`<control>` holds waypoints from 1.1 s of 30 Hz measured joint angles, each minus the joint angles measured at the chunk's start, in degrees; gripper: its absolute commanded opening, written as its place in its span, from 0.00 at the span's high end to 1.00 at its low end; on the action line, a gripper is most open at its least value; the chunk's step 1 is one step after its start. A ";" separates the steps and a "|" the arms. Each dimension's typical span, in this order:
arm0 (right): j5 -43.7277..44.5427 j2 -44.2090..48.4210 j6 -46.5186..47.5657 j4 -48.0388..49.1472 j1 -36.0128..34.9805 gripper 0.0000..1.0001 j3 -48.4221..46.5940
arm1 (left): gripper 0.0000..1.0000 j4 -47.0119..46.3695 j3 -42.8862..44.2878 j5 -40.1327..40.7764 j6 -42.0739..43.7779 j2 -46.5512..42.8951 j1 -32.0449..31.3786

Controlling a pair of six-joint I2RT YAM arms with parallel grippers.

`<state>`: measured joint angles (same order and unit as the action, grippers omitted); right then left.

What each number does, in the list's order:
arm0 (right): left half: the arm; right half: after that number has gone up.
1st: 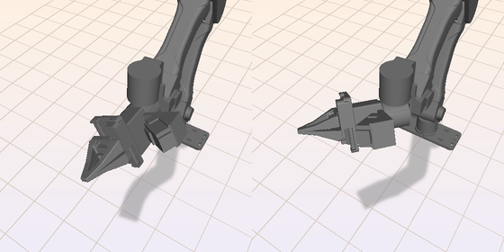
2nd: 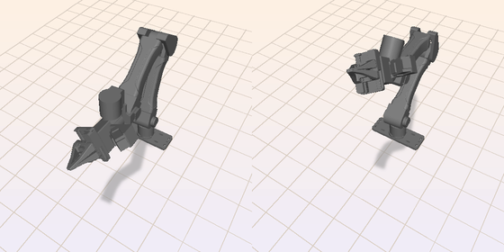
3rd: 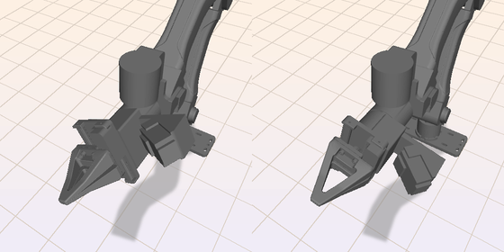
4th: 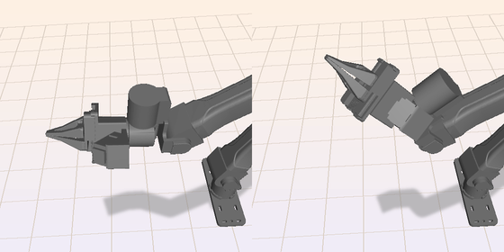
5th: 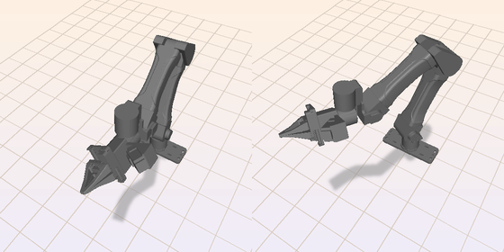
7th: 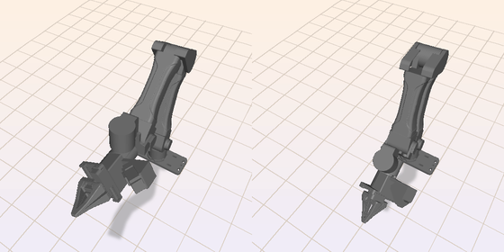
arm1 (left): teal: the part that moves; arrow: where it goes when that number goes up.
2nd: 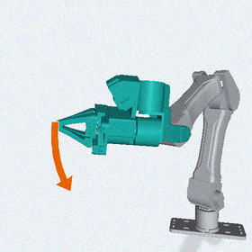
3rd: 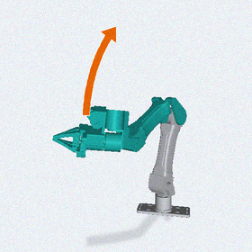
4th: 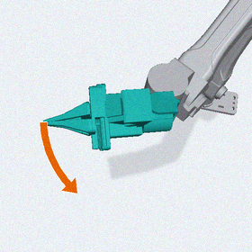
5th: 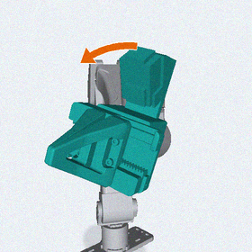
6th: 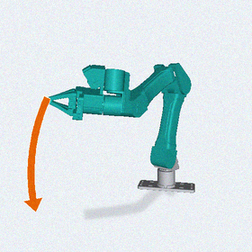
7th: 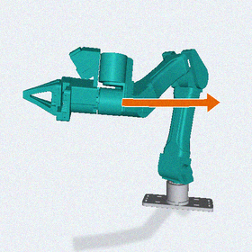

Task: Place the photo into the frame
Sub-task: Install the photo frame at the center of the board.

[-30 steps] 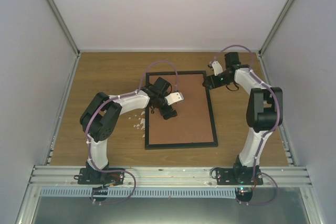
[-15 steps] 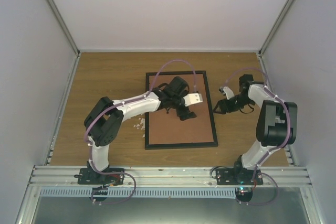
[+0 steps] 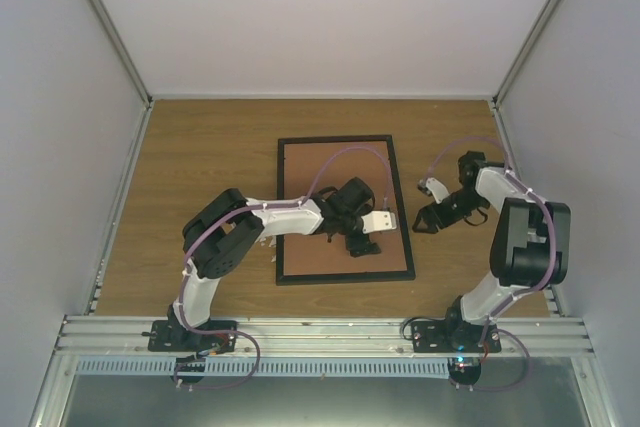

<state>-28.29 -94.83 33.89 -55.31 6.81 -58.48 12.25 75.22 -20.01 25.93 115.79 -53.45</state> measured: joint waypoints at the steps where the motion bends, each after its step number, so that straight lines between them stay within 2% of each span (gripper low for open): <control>1: 0.59 -0.07 0.66 0.02 -0.04 0.33 0.81 | 0.21 -0.61 -1.14 0.15 0.26 0.00 0.04; 5: 1.70 -1.86 2.16 0.00 -0.59 0.35 1.60 | 0.22 -1.95 -1.60 0.70 0.15 -0.04 0.07; 9: 2.23 -2.69 2.71 0.07 -1.73 0.41 1.60 | 0.23 -3.17 -2.34 0.76 0.17 -0.04 0.07; 13: 1.51 -3.82 2.64 0.20 -3.02 0.51 1.09 | 0.24 -4.13 -2.54 0.92 0.09 -0.04 0.11; 17: -0.17 -6.84 2.47 -0.33 -4.09 0.65 -1.07 | 0.30 -3.87 -1.90 0.42 -0.50 0.39 1.01; 20: -2.08 -8.79 2.16 -0.44 -4.90 0.72 -3.26 | 0.33 -3.69 -0.37 0.35 -0.90 1.40 3.13; 22: -3.80 -10.84 1.60 -0.48 -5.49 0.71 -5.49 | 0.32 -3.45 0.09 0.37 -0.96 1.60 5.40; 24: -4.57 -12.46 1.18 -0.98 -5.81 0.56 -7.50 | 0.29 -2.78 0.31 -0.15 -0.87 1.60 7.37; 27: -4.83 -12.83 0.81 1.62 -6.03 0.42 -7.93 | 0.25 -0.52 -0.55 -1.86 0.11 -0.24 10.21; 30: -3.82 -9.22 0.39 6.67 -6.16 0.40 -4.98 | 0.26 3.48 -4.07 -3.91 1.70 -6.29 11.34; 33: -3.82 -2.23 0.33 10.45 -6.23 0.48 -1.31 | 0.32 6.71 -5.88 -6.84 1.86 -11.78 10.82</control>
<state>-32.12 -97.06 34.22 -44.86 0.58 -59.79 18.96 69.34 -26.85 27.79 104.01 -42.63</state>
